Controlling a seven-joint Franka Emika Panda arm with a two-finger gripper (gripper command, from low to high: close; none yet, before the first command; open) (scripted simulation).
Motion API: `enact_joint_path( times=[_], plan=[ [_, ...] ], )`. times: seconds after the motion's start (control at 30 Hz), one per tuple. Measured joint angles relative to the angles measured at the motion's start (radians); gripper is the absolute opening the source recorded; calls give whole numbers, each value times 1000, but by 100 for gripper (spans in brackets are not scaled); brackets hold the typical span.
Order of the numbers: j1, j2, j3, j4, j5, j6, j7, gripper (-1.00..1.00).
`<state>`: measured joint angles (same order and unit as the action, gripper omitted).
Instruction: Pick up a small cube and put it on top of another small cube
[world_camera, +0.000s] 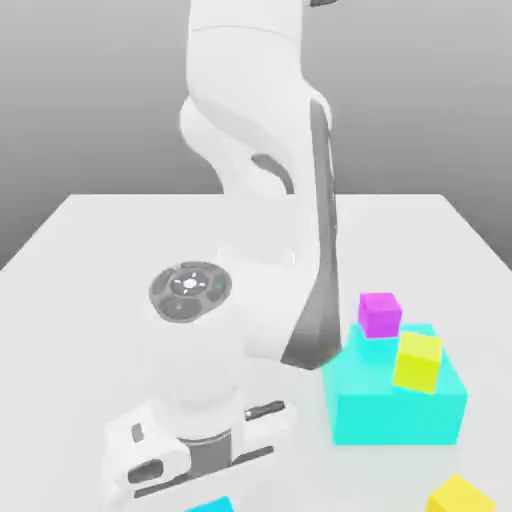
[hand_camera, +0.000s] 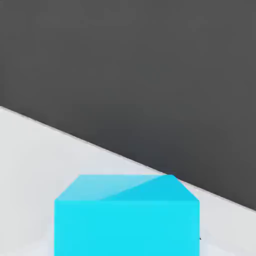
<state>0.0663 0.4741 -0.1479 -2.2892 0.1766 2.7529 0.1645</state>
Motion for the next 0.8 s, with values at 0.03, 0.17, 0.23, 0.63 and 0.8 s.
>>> enact_joint_path(
  times=[0.03, 0.17, 0.23, 0.63, 0.8],
  plan=[
    [7, -31, -9, -7, -11, -24, 8, -100],
    [46, -167, -6, -49, -39, -121, 31, -100],
    [79, -235, 28, -81, -38, -159, 32, -100],
    [323, -660, 213, -286, -115, -368, 99, -100],
    [342, -616, 253, -351, -147, -255, 125, -100]
  ],
)
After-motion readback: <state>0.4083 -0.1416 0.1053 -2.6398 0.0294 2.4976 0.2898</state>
